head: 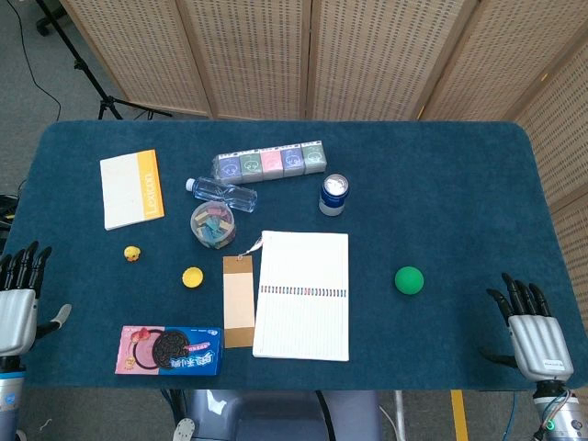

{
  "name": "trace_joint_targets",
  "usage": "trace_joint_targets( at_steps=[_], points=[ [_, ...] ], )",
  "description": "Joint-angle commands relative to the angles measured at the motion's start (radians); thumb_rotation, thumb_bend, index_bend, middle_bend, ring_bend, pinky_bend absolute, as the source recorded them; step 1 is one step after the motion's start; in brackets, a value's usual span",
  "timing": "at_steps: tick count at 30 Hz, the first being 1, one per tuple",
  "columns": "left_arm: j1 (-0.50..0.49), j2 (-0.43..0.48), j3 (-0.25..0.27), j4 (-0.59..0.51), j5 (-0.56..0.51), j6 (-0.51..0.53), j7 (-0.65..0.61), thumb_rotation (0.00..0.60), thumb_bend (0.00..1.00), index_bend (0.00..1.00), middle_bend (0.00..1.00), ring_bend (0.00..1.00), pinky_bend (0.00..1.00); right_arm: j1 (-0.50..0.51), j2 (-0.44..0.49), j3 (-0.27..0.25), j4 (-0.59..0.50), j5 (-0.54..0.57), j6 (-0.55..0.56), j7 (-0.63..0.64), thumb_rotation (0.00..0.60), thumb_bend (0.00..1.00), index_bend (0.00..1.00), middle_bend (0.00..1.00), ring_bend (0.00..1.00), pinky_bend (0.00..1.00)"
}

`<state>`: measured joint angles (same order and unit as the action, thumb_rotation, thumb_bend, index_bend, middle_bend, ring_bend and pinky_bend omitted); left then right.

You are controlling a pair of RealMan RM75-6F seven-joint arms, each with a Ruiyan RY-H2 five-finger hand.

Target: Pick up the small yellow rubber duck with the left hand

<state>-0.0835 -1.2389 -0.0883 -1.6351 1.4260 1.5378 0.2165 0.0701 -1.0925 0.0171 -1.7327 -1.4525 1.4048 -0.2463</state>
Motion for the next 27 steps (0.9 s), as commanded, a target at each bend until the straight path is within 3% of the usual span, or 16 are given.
trace_joint_targets(
  at_steps=[1,27],
  points=[
    [0.000,-0.001,0.000,0.000,-0.001,-0.001,0.003,0.600,0.21,0.07,0.00,0.00,0.00,-0.001,0.000,-0.001,0.000,-0.001,0.001,0.002,0.600,0.00,0.16,0.00,0.00,0.03],
    [-0.008,-0.008,-0.003,0.005,-0.018,-0.022,0.015,0.600,0.21,0.07,0.00,0.00,0.00,-0.003,0.003,-0.002,0.001,-0.005,0.004,0.009,0.600,0.00,0.16,0.00,0.00,0.03]
  ],
)
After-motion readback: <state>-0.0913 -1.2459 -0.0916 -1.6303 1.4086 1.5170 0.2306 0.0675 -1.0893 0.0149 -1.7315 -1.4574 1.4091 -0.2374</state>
